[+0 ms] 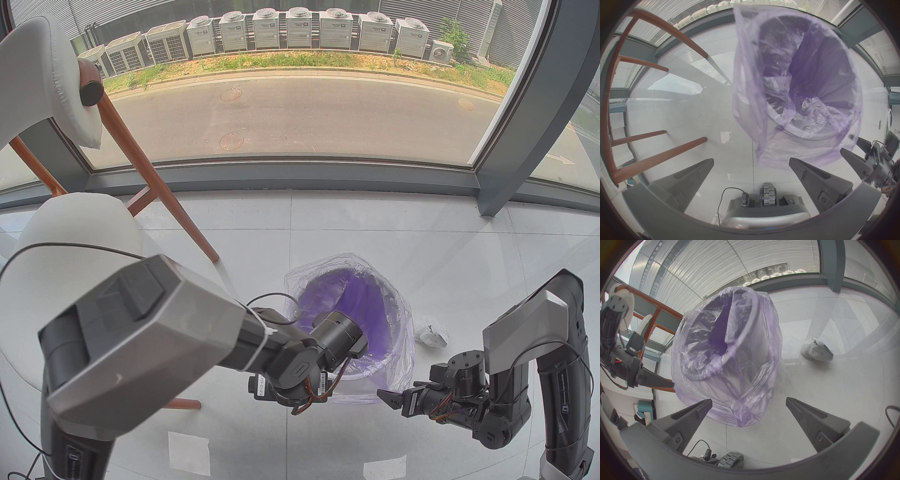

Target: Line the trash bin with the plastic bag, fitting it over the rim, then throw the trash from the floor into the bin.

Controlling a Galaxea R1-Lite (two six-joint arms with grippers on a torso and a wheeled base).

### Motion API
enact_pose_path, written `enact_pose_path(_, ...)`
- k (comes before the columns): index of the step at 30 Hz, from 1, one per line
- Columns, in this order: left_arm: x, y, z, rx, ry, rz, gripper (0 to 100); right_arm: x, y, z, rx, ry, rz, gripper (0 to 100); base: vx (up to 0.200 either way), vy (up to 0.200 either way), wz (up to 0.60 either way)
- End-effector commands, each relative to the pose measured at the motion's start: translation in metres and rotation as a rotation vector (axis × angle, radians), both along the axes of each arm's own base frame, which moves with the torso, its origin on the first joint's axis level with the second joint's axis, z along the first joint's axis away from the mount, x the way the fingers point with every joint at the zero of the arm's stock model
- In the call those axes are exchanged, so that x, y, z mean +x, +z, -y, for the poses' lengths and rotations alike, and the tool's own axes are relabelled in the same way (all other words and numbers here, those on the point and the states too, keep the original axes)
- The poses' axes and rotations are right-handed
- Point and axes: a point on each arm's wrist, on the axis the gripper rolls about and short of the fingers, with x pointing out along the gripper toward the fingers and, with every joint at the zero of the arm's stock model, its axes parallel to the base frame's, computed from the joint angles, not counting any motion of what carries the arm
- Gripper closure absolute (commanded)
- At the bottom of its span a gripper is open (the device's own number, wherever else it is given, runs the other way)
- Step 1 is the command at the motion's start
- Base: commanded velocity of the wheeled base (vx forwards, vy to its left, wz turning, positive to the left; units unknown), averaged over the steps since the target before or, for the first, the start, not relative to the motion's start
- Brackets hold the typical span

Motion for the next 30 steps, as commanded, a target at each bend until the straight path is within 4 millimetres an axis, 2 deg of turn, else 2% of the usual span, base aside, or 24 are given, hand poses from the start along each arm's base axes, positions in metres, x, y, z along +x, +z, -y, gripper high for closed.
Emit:
enact_pose_path(1,-0.023,0.061,-0.027,-0.082,0.008,0.070,0,-0.002,0.028,0.003,0.044,-0.012,0.071,0,0.000,0.000,0.00)
enact_pose_path(3,-0.023,0.071,-0.033,-0.099,0.021,0.087,0,-0.002,0.033,0.003,0.057,-0.015,0.084,0,0.000,0.000,0.00)
enact_pose_path(4,-0.016,0.080,-0.042,-0.116,0.041,0.106,0,-0.001,0.041,0.003,0.079,-0.023,0.103,0,0.000,0.000,0.00)
enact_pose_path(6,-0.004,0.094,-0.047,-0.163,0.058,0.150,0,-0.001,0.055,0.002,0.138,-0.043,0.129,0,0.000,0.000,0.00)
enact_pose_path(9,0.007,0.098,-0.051,-0.190,0.064,0.180,0,-0.002,0.076,0.002,0.224,-0.072,0.165,0,0.000,0.000,0.00)
enact_pose_path(13,0.014,0.095,-0.050,-0.198,0.055,0.202,0,-0.005,0.088,0.005,0.265,-0.097,0.185,0,0.000,0.000,0.00)
enact_pose_path(18,0.044,0.067,-0.044,-0.187,0.024,0.256,0,-0.015,0.108,0.014,0.293,-0.114,0.234,0,0.000,0.000,0.00)
enact_pose_path(22,0.055,0.057,-0.039,-0.196,0.025,0.283,0,-0.017,0.108,0.014,0.295,-0.121,0.228,0,0.000,0.000,0.00)
enact_pose_path(23,0.056,0.054,-0.040,-0.192,0.027,0.277,100,-0.017,0.108,0.014,0.293,-0.132,0.230,0,0.000,0.000,0.00)
enact_pose_path(30,0.063,0.039,-0.040,-0.181,0.038,0.257,100,-0.017,0.109,0.015,0.292,-0.137,0.236,0,0.000,0.000,0.00)
